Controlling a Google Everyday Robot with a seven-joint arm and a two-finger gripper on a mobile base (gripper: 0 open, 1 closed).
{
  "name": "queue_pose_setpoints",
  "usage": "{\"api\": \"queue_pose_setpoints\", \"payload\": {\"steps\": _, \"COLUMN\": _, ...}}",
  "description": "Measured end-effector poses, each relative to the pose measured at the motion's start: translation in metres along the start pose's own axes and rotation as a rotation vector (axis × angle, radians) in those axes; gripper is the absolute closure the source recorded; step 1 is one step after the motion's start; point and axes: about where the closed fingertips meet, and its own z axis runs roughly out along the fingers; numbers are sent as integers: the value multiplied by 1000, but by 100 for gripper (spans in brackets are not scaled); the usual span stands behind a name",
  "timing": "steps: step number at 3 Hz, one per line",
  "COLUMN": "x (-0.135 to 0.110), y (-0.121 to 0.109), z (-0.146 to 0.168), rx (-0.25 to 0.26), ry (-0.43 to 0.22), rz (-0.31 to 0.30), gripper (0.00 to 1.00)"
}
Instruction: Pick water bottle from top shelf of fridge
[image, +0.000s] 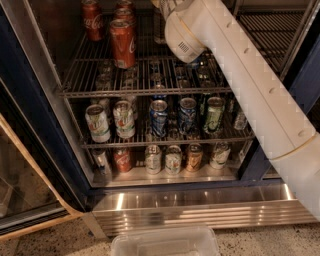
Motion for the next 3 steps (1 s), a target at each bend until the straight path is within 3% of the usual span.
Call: {"api": "queue_pose_setpoints", "payload": {"steps": 3, "x": 7, "y": 31, "z": 7, "rx": -57, "ry": 22, "rz": -38, "gripper": 36}}
